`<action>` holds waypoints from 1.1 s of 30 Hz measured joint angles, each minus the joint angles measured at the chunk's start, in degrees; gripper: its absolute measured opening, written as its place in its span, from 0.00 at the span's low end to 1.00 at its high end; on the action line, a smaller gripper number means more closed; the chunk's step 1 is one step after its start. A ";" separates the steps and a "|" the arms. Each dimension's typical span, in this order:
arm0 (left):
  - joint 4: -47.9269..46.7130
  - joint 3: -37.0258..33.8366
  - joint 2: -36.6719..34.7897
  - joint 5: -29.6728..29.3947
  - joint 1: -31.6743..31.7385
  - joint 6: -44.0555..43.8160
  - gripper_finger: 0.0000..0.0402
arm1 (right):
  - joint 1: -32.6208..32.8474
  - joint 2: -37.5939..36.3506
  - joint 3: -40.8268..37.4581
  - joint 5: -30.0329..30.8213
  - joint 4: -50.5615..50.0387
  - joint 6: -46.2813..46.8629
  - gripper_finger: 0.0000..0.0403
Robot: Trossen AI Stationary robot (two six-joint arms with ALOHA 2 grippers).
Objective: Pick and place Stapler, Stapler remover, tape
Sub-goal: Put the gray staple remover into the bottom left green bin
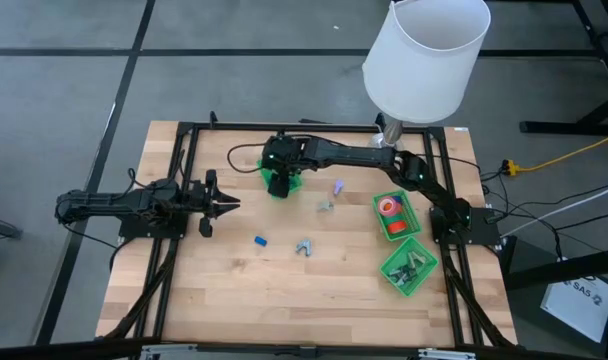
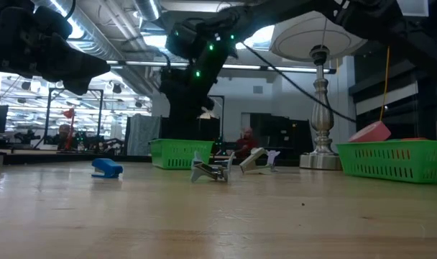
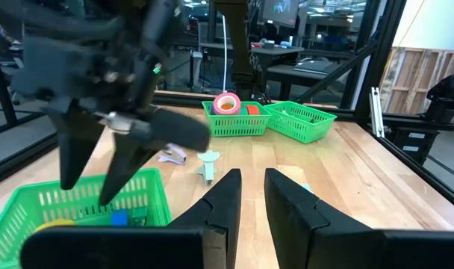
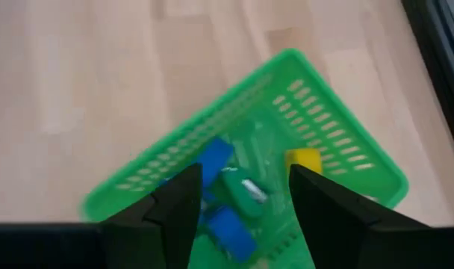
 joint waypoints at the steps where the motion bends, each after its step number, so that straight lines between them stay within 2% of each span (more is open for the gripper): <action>1: 0.00 -0.02 -0.02 0.00 0.02 0.00 0.15 | 0.47 -0.03 0.72 -0.02 -0.71 -0.04 0.51; 10: 0.00 -0.02 -0.01 0.04 0.02 0.00 0.15 | 5.98 -0.24 5.70 -0.08 -12.42 -1.29 0.52; 17: -0.01 -0.02 -0.02 0.07 0.00 0.00 0.15 | 9.68 -0.95 5.16 -6.26 -15.41 1.93 0.52; 28: 0.00 -0.01 -0.01 0.11 0.01 0.00 0.15 | 14.95 -3.10 5.16 -6.68 -17.09 1.13 0.52; 33: -0.01 -0.01 -0.01 0.11 0.00 0.00 0.15 | 16.53 -3.21 5.16 -6.68 -17.28 -2.33 0.52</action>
